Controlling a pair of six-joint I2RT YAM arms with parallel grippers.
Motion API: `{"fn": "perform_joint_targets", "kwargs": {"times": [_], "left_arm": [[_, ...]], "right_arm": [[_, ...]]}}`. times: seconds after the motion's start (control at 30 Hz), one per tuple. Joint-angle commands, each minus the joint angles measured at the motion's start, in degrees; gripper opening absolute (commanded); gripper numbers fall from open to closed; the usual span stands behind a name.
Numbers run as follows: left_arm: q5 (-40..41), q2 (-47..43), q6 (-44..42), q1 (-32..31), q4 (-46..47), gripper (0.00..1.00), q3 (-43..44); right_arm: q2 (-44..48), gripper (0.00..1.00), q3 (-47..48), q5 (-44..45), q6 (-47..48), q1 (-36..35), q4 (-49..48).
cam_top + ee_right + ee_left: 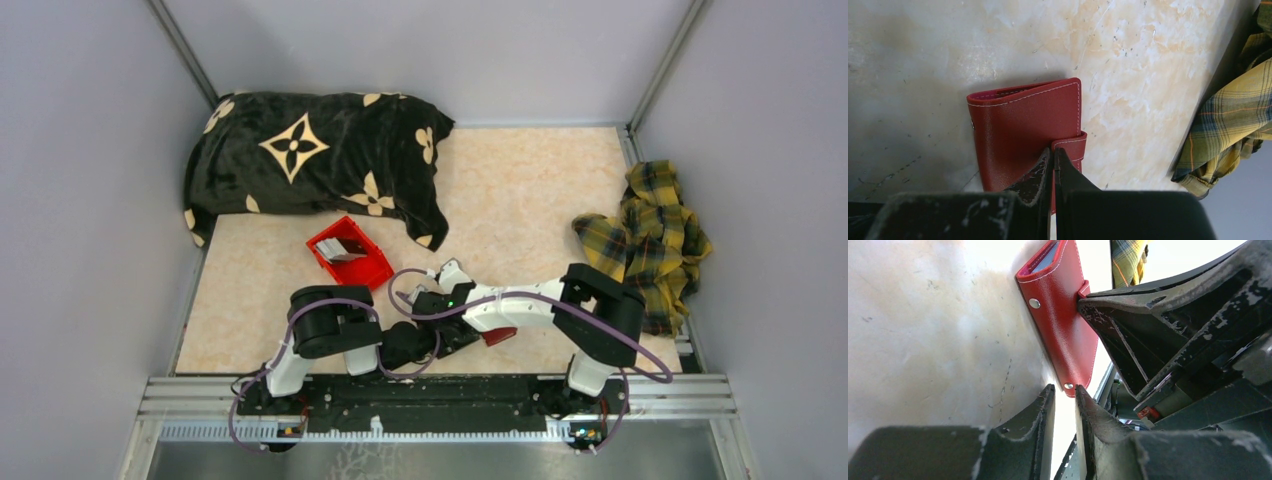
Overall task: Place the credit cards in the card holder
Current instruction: Close the card holder at the center of the board.
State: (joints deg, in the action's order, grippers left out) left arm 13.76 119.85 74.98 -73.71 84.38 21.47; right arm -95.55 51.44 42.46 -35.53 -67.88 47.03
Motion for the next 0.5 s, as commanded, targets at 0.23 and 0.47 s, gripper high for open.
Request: {"fn": "perform_joint_targets", "kwargs": {"times": [0.23, 0.47], "left_arm": [[-0.59, 3.12, -2.87, 0.11, -8.31, 0.28, -2.55], [-0.51, 2.70, -2.92, 0.10, -8.97, 0.27, -2.67]], "right_arm": [[-4.23, 0.00, -4.64, -20.51, -7.71, -0.52, -20.94], [-1.59, 0.00, -11.86, -25.84, -11.22, 1.66, -27.51]]}}
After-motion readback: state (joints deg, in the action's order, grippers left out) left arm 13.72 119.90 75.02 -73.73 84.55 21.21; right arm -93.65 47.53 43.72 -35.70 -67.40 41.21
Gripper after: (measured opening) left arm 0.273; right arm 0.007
